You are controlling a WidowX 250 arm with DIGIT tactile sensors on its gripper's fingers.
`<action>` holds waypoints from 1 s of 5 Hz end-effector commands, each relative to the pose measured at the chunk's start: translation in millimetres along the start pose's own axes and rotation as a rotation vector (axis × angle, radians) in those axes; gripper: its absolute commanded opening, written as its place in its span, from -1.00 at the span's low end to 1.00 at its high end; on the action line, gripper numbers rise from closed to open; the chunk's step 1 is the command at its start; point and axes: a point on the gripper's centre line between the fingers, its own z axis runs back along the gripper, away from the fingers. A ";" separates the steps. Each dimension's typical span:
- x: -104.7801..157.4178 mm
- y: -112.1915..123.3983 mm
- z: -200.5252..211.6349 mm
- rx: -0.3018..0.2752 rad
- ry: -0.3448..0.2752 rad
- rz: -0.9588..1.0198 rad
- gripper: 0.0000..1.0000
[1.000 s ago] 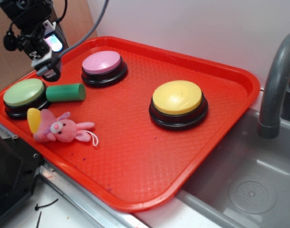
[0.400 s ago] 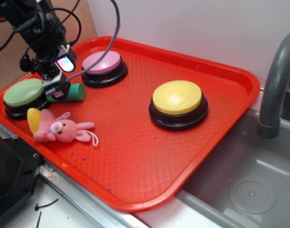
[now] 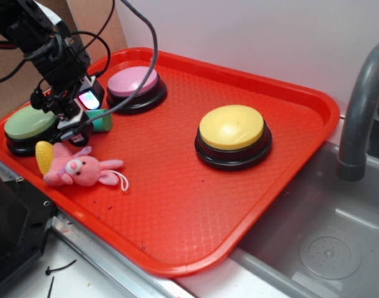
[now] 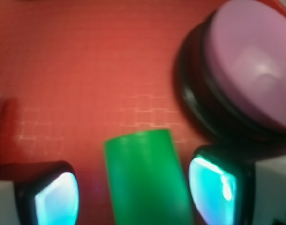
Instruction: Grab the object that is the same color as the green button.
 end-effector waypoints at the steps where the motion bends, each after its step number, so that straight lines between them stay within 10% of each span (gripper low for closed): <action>1: 12.3 -3.5 -8.5 0.030 0.059 -0.036 0.24; 2: 13.4 -2.9 -4.8 0.042 0.064 -0.015 -1.00; 5: 92.2 -24.3 84.7 0.095 0.169 0.478 -1.00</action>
